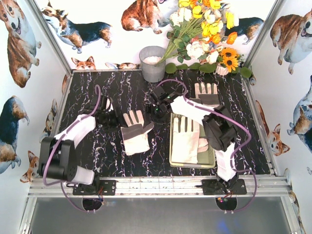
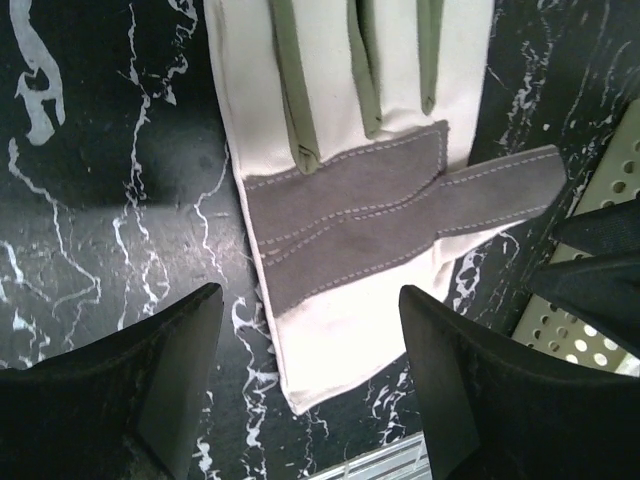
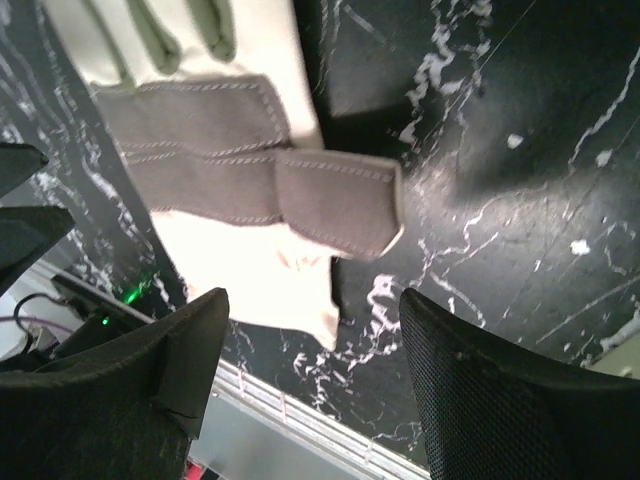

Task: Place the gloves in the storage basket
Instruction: Move the glove to the center of the board, then pick up the glove from the center of the board.

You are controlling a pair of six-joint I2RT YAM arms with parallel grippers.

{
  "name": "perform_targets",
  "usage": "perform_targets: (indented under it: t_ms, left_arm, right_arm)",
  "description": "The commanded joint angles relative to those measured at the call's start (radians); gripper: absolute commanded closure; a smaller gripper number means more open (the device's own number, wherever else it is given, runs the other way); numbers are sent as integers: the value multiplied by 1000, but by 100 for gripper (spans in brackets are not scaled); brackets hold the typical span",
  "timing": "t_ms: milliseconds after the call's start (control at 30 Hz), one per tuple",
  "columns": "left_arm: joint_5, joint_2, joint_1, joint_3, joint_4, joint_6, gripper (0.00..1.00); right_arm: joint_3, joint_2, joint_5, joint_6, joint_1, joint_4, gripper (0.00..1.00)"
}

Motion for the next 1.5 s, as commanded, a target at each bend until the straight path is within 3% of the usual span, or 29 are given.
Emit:
perform_targets:
  t_ms: [0, 133, 433, 700, 933, 1067, 1200, 1267, 1333, 1467]
  left_arm:
    - [91, 67, 36, 14, 55, 78, 35]
    - [84, 128, 40, 51, 23, 139, 37]
    - [112, 215, 44, 50, 57, 228, 44]
    - [162, 310, 45, 96, 133, 220, 59]
    - [167, 369, 48, 148, 127, 226, 63]
    - [166, 347, 53, 154, 115, 225, 52]
    - [125, 276, 52, 178, 72, 225, 42]
    - [107, 237, 53, 184, 63, 224, 38]
    - [87, 182, 53, 185, 62, 217, 35]
    - [32, 101, 53, 184, 68, 179, 32]
  right_arm:
    - [95, 52, 40, -12, -9, -13, 30]
    - [119, 98, 61, -8, -9, -24, 33]
    - [164, 160, 97, -9, -7, -80, 52]
    - [169, 190, 136, 28, -7, -79, 73]
    - [173, 205, 181, 41, -7, -92, 85]
    - [179, 191, 126, 4, -7, -79, 79]
    - [178, 115, 107, -33, -7, -63, 51]
    - [188, 62, 84, -72, -7, -56, 42]
    - [203, 11, 82, -109, -9, -69, 37]
    - [220, -91, 129, -159, -28, -139, 37]
